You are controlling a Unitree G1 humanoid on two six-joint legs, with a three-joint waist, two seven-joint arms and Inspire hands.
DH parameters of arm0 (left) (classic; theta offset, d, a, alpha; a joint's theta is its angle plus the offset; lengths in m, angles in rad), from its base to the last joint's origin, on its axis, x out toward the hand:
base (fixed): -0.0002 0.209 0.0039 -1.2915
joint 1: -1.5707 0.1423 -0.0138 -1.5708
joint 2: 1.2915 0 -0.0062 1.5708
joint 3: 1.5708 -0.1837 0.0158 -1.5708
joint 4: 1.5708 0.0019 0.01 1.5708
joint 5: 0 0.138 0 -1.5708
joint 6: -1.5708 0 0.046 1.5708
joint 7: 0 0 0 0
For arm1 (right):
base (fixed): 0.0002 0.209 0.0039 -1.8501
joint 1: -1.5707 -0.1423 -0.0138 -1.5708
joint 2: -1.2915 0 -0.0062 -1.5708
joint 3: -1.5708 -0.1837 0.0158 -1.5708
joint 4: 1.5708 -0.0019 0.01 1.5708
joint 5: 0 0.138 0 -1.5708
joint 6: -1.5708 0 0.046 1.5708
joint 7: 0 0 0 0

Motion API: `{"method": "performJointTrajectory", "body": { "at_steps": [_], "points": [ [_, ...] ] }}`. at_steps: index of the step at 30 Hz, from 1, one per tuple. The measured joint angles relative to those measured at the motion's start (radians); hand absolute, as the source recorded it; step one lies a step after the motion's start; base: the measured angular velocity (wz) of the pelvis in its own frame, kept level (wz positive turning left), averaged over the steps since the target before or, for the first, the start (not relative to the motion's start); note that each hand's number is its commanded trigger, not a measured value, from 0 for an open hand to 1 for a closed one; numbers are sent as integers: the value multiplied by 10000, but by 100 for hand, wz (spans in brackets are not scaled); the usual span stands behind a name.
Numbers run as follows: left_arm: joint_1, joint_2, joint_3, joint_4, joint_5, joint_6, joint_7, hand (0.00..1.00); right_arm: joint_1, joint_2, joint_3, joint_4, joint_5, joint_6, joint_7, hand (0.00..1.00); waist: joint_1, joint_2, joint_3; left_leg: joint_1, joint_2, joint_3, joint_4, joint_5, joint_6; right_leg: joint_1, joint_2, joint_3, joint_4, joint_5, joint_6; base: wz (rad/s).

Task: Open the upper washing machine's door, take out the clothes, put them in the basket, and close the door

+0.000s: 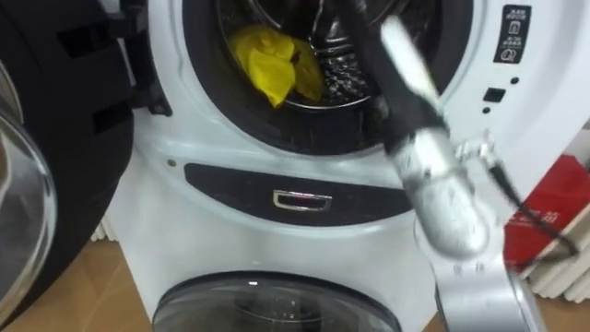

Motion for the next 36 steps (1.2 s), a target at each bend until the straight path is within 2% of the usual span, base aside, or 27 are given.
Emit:
{"method": "performJointTrajectory", "body": {
  "at_steps": [3,5,7,10,17,23,24,29,30,34,36],
  "points": [
    [-19,-66,-6,7,-3,50,1,0,-43,0,5,-125,-56,-2,5,0,210,-82,13,137,29,-70,-43,-31,-47,145,45,-59,-83,-13,20,8],
    [-21,-103,-8,9,-26,54,1,0,-43,-1,5,-128,-58,2,61,0,244,-62,35,162,28,-116,-102,-34,-52,188,51,-138,-88,-13,21,6],
    [-19,-109,-4,11,-40,64,2,0,-44,-1,6,-153,-58,3,130,0,268,-14,109,208,29,-132,-201,-38,-58,207,58,-186,-87,-13,22,2],
    [3,-103,-4,10,-92,90,1,0,-43,-1,6,-165,-53,6,241,0,256,22,134,236,30,-130,-330,-37,-60,192,45,-226,-95,-35,57,0],
    [-100,-99,-5,-12,-91,13,3,0,-43,-1,-3,-264,-36,-1,282,0,191,-37,93,290,11,-167,-382,-44,-61,179,69,-285,-108,-35,58,2],
    [-155,-112,128,3,-93,-193,16,0,-42,-44,-313,-72,246,-242,196,0,187,-54,91,312,11,-230,-337,-40,-57,231,52,-264,-118,-35,58,2],
    [-160,-110,162,5,-98,-186,21,0,-44,-86,-420,155,402,-348,60,0,184,-71,89,313,14,-251,-332,-40,-57,246,40,-269,-119,-36,58,5],
    [-175,-94,315,11,-93,-150,33,0,-43,-396,-583,1120,915,-357,-119,0,167,-101,128,288,24,-283,-305,-41,-52,330,13,-320,-119,-40,65,1],
    [-168,-76,337,26,-102,-130,32,0,-43,-561,-656,1425,1062,-382,-120,0,164,-98,151,300,19,-320,-300,-48,-48,365,12,-310,-121,-44,72,5],
    [-129,-76,532,-15,-77,-74,31,0,-112,-1103,-909,2330,1361,-427,-106,0,236,-177,155,274,19,-356,-289,-46,-52,367,7,-326,-119,-53,84,3],
    [-12,-84,580,-141,-76,-19,30,0,-316,-1197,-915,2645,1576,-456,-100,0,250,-206,135,272,17,-378,-286,-45,-53,367,9,-319,-117,-70,111,4]
  ]
}}
